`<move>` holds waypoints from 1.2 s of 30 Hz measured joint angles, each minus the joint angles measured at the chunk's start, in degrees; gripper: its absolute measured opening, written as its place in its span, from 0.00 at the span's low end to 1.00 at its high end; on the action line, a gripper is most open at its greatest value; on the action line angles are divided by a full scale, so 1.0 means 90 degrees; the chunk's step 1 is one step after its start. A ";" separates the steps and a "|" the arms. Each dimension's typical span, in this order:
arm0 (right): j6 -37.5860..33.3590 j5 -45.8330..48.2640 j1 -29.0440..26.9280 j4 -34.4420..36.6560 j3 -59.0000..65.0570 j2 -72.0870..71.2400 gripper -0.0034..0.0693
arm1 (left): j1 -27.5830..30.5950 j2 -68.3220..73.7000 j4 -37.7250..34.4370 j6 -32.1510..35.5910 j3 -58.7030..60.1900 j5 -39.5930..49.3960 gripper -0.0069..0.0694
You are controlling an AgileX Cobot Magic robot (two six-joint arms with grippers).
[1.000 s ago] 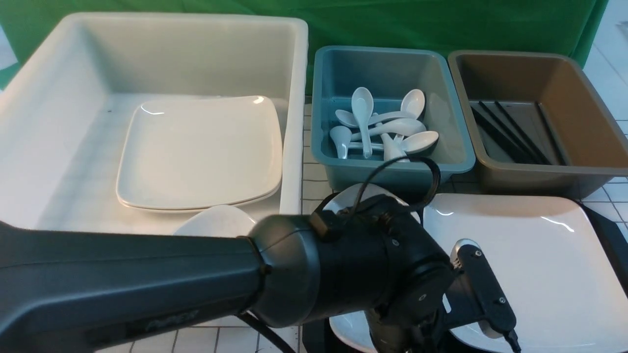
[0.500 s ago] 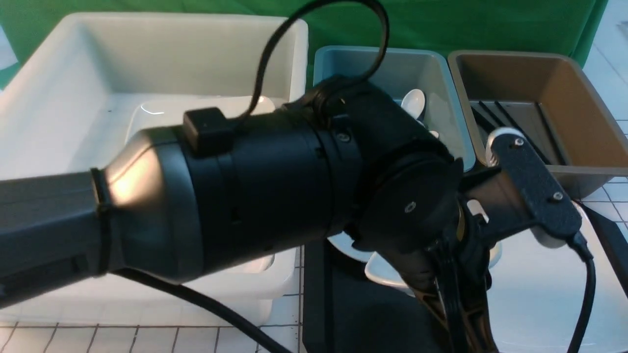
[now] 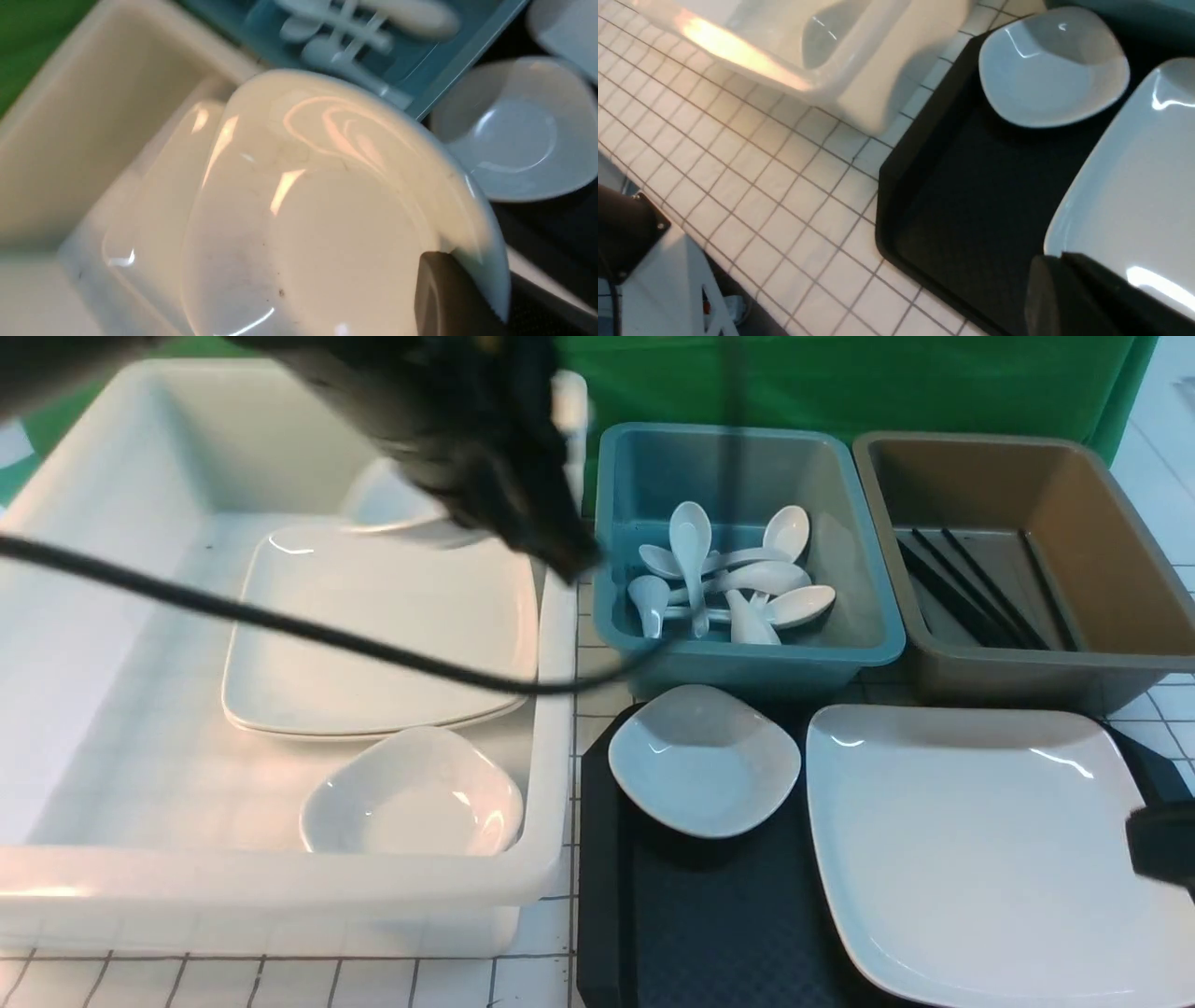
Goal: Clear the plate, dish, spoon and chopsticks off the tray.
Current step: Use the left arm to put the small plate into the large storage box on the left
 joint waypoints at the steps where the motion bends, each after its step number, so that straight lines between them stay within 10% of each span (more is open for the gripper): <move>1: -0.0041 -0.0007 0.0103 0.0007 -0.0177 0.0095 0.05 | 0.0316 -0.0012 -0.0066 0.0005 0.0221 -0.0002 0.13; 19: 0.0580 -0.1234 0.3264 -0.0874 -0.1628 0.1929 0.05 | 0.0960 0.0114 -0.1318 -0.0280 0.2777 -0.1413 0.13; 29: 0.1741 -0.0257 0.3532 -0.1977 -0.4380 0.3543 0.05 | 0.0960 0.0437 -0.1378 -0.0233 0.2886 -0.1624 0.16; 36: 0.1946 -0.0074 0.3852 -0.2173 -0.5316 0.4073 0.05 | 0.0960 0.0561 -0.1490 -0.0215 0.2962 -0.1733 0.36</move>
